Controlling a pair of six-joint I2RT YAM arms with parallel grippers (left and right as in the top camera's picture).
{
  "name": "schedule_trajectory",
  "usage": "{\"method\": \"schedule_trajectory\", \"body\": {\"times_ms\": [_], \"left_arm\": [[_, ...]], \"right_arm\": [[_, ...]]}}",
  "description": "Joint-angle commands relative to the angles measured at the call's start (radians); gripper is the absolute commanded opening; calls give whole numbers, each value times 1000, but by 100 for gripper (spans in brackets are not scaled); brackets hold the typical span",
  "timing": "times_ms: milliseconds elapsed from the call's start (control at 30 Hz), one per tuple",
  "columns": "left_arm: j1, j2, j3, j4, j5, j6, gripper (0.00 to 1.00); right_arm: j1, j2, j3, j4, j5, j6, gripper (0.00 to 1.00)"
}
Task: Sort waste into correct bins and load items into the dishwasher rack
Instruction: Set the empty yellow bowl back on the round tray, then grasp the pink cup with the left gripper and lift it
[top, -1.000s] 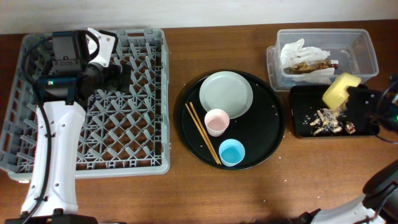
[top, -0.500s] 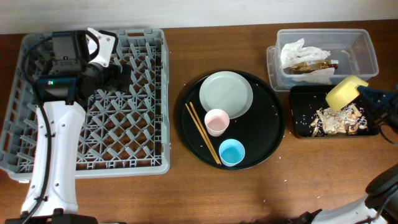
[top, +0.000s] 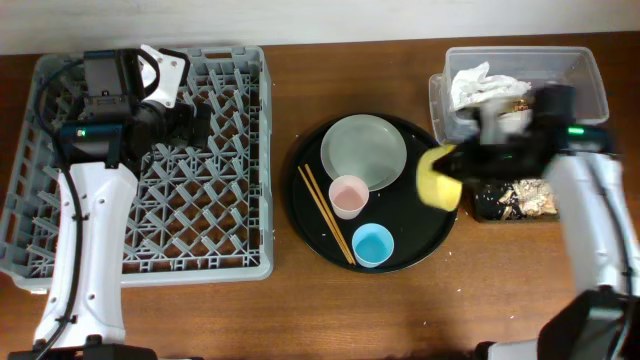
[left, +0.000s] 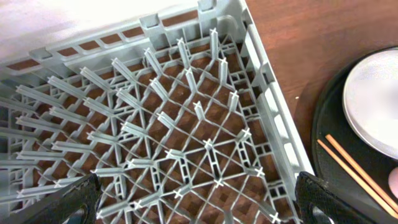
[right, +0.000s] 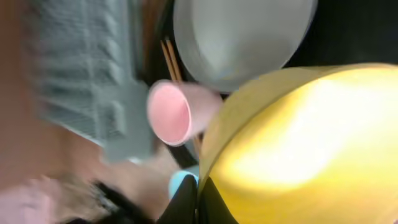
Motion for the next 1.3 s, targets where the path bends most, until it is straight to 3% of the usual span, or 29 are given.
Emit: {"method": "schedule_trajectory", "body": {"times_ms": [0, 100, 300, 333, 367, 433, 500, 600, 667, 700, 767, 867, 900, 933, 1033, 1200, 1233, 1267], "left_arm": [[-2, 6, 14, -1, 1, -10, 99], [-2, 6, 14, -1, 1, -10, 99], [-2, 6, 14, -1, 1, -10, 99], [-2, 6, 14, -1, 0, -10, 99], [-2, 6, 14, -1, 1, -10, 100], [-2, 6, 14, -1, 1, -10, 99], [-3, 6, 14, -2, 26, -10, 99], [-3, 6, 14, -8, 46, -11, 100], [-3, 6, 14, -16, 198, -11, 99], [-9, 10, 14, -16, 320, -11, 99], [-67, 35, 14, -23, 402, -66, 99], [-171, 99, 13, -28, 401, -111, 91], [-221, 138, 13, -25, 401, -119, 78], [-248, 161, 13, -23, 401, -131, 74], [-348, 270, 13, -11, 288, -320, 70], [-479, 402, 14, 26, 125, -485, 71], [-496, 423, 14, 25, 123, -489, 67], [-513, 436, 14, 25, 122, -492, 56]], "right_arm": [[250, 38, -1, 3, 557, 221, 4], [374, 72, -1, 11, 687, 315, 4], [423, 215, -1, 95, 709, 317, 4], [422, 234, -1, 97, 708, 317, 14], [422, 237, -1, 98, 703, 317, 30], [417, 227, 32, 95, 649, 317, 41], [390, 212, 135, 19, 643, 314, 43], [294, 205, 442, -207, 636, 278, 45], [235, 205, 609, -300, 636, 225, 49], [213, 205, 651, -320, 636, 210, 52], [177, 206, 670, -335, 606, 208, 58], [180, 207, 670, -340, 596, 203, 59], [180, 207, 669, -340, 599, 200, 59], [180, 207, 669, -341, 600, 200, 59], [180, 207, 669, -349, 602, 200, 62], [180, 207, 669, -364, 602, 200, 62], [180, 207, 669, -366, 602, 200, 63], [180, 207, 669, -366, 602, 200, 63]]}}
